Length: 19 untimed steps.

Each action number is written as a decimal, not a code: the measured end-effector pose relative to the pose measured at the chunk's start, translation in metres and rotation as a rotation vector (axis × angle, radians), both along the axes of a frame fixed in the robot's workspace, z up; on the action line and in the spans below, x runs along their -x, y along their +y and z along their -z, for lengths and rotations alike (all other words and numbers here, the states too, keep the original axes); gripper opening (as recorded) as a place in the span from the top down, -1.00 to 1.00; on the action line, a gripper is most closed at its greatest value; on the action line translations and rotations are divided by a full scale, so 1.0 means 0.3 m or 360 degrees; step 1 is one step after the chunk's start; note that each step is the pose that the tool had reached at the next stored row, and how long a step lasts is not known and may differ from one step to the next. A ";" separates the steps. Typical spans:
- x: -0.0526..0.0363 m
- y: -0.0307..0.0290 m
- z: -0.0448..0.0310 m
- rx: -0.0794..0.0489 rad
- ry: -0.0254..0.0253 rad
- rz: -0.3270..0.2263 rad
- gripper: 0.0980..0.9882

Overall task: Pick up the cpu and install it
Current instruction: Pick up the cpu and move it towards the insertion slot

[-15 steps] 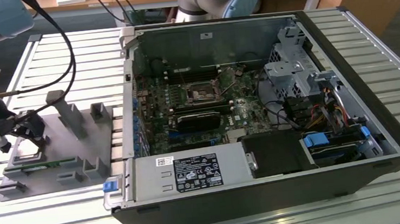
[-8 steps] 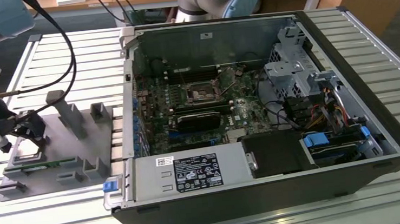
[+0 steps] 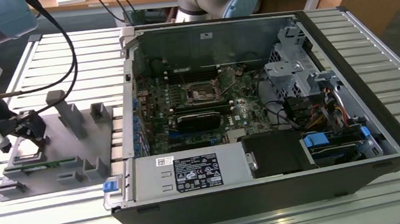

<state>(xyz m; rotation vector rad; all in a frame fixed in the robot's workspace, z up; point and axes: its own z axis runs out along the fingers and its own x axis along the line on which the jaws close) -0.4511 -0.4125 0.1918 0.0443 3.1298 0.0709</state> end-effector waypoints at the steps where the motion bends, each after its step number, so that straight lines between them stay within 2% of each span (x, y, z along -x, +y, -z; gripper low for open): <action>1: 0.000 0.000 0.001 0.0000 0.00007 0.0000 -0.47; 5: 0.000 0.000 0.007 -0.0001 0.00041 0.0000 -0.47; 11: -0.006 -0.001 0.016 -0.0006 0.00202 0.0000 -0.47; 19: -0.013 -0.002 0.016 -0.0006 0.00205 0.0000 -0.47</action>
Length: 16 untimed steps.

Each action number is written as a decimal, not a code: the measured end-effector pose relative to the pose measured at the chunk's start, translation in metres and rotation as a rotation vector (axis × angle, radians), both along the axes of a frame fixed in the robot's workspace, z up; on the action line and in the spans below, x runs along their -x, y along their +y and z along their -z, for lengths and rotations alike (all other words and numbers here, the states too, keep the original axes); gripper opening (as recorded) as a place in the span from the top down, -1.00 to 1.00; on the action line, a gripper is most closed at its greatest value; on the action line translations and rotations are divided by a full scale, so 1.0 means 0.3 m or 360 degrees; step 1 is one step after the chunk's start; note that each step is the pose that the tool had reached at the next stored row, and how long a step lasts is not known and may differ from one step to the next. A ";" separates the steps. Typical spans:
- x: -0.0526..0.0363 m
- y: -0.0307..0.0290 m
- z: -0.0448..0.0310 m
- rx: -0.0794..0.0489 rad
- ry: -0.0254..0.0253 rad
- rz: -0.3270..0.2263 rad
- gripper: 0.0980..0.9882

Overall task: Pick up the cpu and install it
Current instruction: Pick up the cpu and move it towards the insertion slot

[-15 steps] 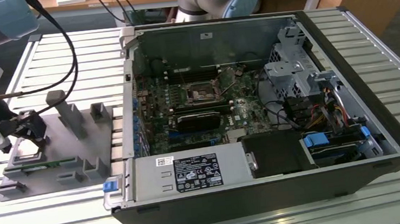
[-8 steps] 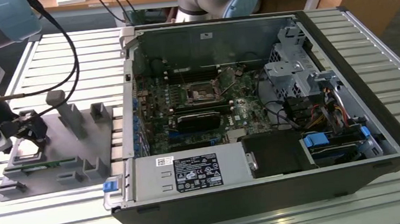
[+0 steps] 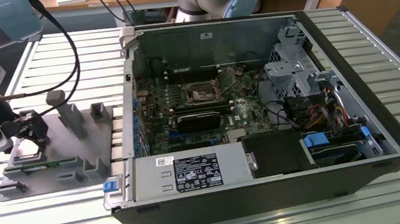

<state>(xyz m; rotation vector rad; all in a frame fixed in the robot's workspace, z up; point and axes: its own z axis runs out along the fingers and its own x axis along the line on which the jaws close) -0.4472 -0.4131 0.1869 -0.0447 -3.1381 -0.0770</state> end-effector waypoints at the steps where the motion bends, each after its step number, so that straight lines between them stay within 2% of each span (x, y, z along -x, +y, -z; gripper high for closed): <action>1: -0.002 0.000 0.001 0.0000 -0.00002 0.0000 -0.47; 7: -0.016 0.000 0.002 0.0000 -0.00003 0.0000 -0.44; 8: -0.018 0.000 0.002 0.0000 -0.00001 0.0000 -0.29; 16: -0.025 0.000 0.003 0.0000 0.00000 0.0000 -0.29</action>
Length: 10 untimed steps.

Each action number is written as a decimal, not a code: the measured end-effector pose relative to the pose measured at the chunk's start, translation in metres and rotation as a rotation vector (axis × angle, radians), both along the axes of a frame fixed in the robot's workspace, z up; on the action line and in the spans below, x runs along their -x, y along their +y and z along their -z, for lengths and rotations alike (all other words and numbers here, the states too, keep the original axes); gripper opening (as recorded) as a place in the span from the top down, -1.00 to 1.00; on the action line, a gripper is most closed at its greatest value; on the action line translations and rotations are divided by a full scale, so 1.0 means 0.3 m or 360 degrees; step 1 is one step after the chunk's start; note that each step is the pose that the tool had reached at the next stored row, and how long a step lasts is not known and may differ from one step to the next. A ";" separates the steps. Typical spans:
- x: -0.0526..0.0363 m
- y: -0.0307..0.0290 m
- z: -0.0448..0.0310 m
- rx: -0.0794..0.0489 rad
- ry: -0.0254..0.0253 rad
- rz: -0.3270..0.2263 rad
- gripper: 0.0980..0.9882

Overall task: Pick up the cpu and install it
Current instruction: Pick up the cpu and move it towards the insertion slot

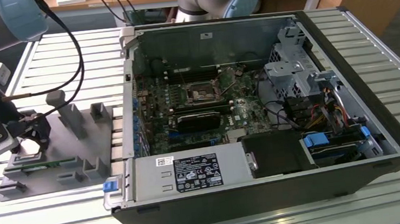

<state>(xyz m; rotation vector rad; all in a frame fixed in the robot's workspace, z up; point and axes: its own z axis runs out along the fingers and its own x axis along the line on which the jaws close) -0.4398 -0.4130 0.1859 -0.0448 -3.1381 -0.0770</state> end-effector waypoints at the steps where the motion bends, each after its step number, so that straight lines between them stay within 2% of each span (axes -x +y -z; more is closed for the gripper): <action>1: 0.000 0.000 0.000 0.0000 -0.00001 0.0000 -0.29; 6: 0.008 0.000 0.000 0.0000 -0.00017 0.0000 -0.29; 10: 0.013 0.000 0.005 0.0000 -0.00061 0.0000 -0.29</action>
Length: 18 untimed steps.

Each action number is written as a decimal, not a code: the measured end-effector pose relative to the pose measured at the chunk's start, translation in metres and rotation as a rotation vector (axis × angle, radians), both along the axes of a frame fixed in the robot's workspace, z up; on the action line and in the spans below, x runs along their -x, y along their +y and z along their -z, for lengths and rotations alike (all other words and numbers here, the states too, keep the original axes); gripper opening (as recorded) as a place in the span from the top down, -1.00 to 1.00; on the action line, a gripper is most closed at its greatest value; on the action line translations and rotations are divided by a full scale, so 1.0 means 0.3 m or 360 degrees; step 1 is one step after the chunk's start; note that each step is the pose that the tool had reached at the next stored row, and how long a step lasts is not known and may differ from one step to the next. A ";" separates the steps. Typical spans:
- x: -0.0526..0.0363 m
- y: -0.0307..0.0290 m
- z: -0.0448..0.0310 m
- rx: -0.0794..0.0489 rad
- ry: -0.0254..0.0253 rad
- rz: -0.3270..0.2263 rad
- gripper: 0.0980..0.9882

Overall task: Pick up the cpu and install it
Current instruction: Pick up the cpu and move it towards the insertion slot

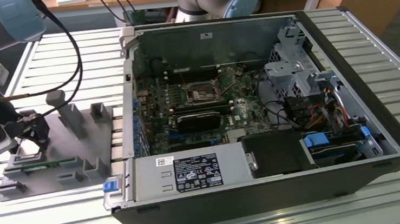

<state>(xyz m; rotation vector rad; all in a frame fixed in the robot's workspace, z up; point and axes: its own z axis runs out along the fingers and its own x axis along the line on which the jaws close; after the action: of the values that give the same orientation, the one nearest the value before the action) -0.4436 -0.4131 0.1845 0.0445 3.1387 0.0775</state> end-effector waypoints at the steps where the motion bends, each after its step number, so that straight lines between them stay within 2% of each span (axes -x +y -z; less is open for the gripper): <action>1: 0.001 0.000 0.001 -0.0001 -0.00014 0.0000 -0.29; 4: 0.001 0.000 0.001 -0.0001 -0.00015 0.0000 -0.25; 5: 0.001 0.000 0.001 -0.0001 -0.00016 0.0000 -0.10; 12: 0.001 0.000 -0.001 -0.0002 -0.00019 0.0000 0.00; 18: 0.001 0.000 -0.033 -0.0002 -0.00016 0.0000 0.00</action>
<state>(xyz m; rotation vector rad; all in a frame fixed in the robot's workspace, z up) -0.4439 -0.4130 0.1945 0.0447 3.1377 0.0799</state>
